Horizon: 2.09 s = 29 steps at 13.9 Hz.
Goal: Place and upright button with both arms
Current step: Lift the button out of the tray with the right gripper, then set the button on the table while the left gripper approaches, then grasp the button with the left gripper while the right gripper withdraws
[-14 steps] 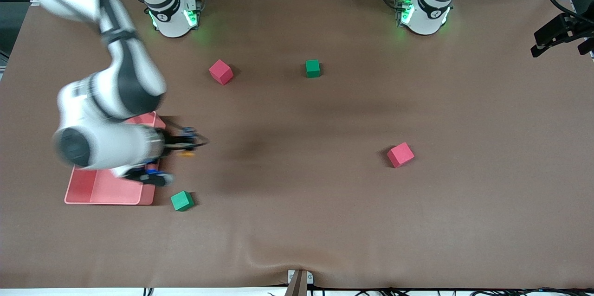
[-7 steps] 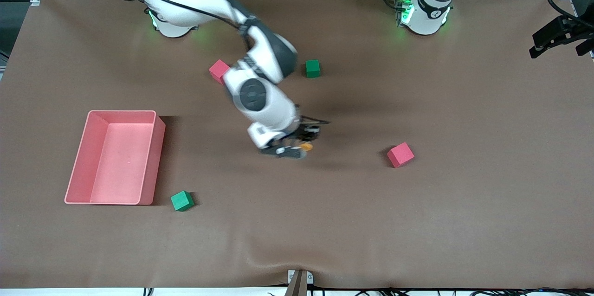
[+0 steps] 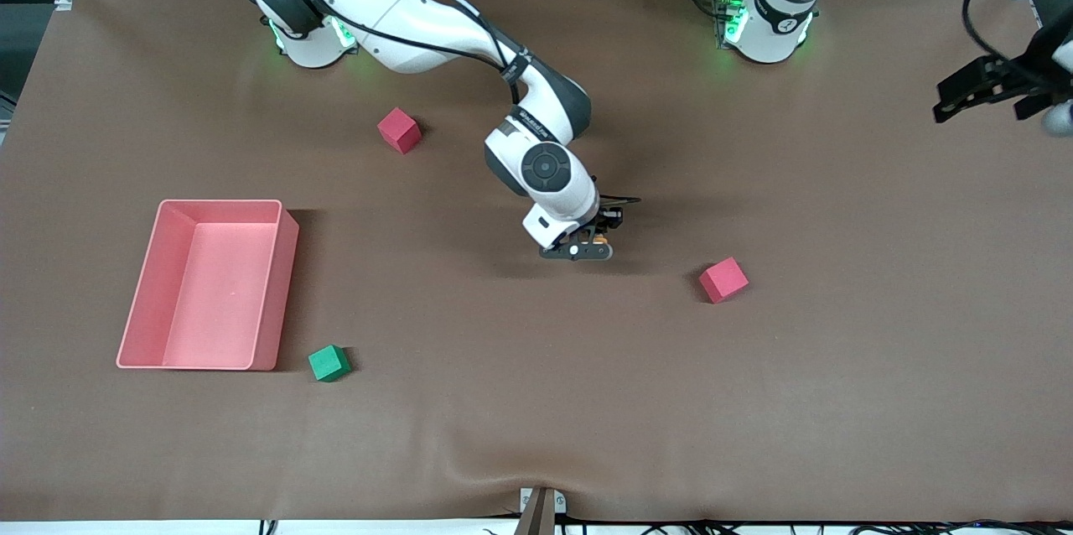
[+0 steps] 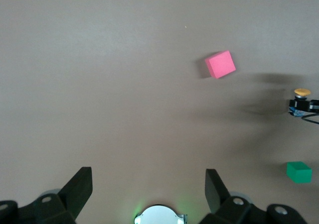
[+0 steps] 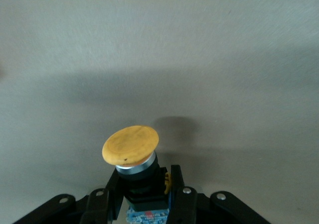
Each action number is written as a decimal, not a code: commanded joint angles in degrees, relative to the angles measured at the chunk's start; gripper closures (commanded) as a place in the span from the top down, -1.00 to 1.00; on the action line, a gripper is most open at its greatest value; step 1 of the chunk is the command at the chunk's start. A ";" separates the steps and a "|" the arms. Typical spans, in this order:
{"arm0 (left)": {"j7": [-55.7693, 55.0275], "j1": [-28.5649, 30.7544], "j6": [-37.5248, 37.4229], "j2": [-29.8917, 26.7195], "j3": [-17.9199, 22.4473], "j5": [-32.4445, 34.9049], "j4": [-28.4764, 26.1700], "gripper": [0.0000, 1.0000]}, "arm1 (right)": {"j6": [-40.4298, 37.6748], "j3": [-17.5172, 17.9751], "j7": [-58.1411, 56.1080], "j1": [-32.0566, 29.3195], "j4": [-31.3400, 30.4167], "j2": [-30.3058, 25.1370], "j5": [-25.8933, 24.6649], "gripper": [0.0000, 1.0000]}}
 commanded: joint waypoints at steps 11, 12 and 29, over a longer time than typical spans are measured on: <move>0.53 -4.05 -5.21 11.19 -5.78 -1.22 0.16 1.00 | -11.29 -2.44 -0.67 -3.32 4.27 -5.37 -0.93 1.00; 0.00 -4.92 -5.30 12.60 -6.49 -1.22 0.07 1.00 | -15.15 -2.70 -0.49 -5.08 4.18 -7.75 -1.01 1.00; -30.32 -21.09 18.77 36.60 -6.85 -11.94 0.60 1.00 | -42.82 -1.45 -24.04 -48.34 -13.77 -47.98 -5.85 1.00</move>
